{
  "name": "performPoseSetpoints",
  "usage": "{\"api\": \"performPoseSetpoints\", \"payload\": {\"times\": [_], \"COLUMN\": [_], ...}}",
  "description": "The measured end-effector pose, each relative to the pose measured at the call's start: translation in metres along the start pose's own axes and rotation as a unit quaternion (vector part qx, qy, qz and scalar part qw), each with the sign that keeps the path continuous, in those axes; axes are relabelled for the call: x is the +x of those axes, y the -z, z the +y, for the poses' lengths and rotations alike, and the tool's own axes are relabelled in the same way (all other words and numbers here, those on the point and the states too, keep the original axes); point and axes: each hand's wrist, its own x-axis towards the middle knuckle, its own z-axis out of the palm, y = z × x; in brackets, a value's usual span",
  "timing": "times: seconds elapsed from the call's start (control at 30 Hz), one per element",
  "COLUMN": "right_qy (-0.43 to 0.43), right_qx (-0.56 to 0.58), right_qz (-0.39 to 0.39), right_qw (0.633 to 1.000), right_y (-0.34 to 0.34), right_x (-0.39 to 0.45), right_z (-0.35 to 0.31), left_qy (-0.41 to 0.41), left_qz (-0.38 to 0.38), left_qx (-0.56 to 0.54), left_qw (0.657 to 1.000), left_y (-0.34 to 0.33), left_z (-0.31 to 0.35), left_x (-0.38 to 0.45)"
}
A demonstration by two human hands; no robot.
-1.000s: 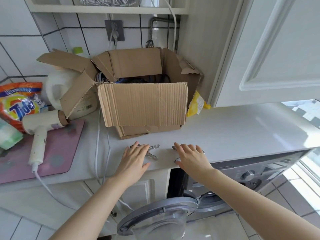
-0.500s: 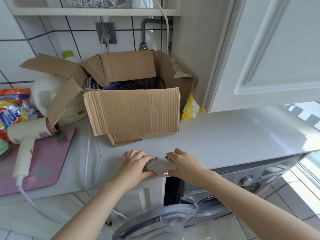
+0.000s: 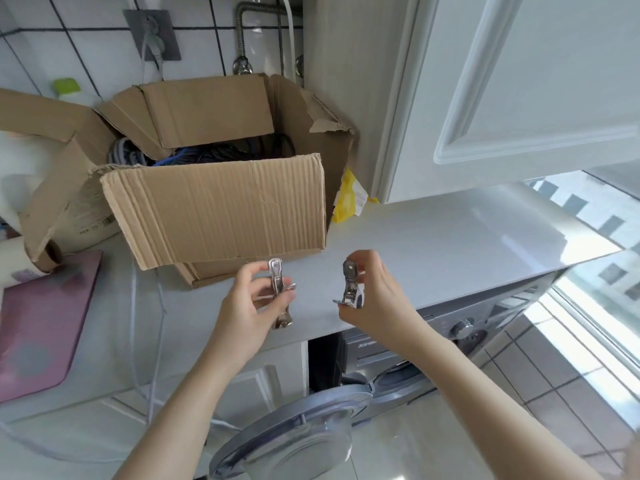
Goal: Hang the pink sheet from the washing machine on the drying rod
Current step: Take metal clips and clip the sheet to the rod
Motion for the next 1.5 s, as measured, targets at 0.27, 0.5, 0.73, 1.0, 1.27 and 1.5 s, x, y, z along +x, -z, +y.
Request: {"api": "performPoseSetpoints", "payload": {"times": [0.27, 0.5, 0.73, 1.0, 1.27, 1.5], "right_qy": [-0.075, -0.187, -0.266, -0.313, -0.344, -0.331], "right_qx": [-0.017, -0.013, -0.067, -0.103, -0.118, -0.201], "right_qz": [0.052, 0.121, 0.178, 0.277, 0.301, 0.277], "right_qw": [0.996, 0.975, 0.945, 0.902, 0.882, 0.879], "right_y": [0.008, 0.015, 0.044, 0.088, 0.144, 0.213], "right_x": [-0.063, -0.13, -0.211, -0.304, -0.413, -0.474], "right_z": [0.003, -0.01, -0.012, -0.009, -0.008, -0.015], "left_qy": [0.011, -0.006, -0.01, -0.087, -0.093, -0.127], "left_qz": [-0.057, -0.143, -0.246, -0.33, -0.368, -0.355], "left_qx": [-0.046, -0.03, -0.064, -0.029, -0.091, -0.181], "left_qw": [0.997, 0.989, 0.967, 0.939, 0.921, 0.908], "left_y": [-0.034, -0.051, -0.093, -0.153, -0.222, -0.266], "left_z": [0.005, 0.005, 0.034, 0.078, 0.134, 0.192], "left_x": [-0.038, -0.064, -0.096, -0.145, -0.218, -0.277]}}
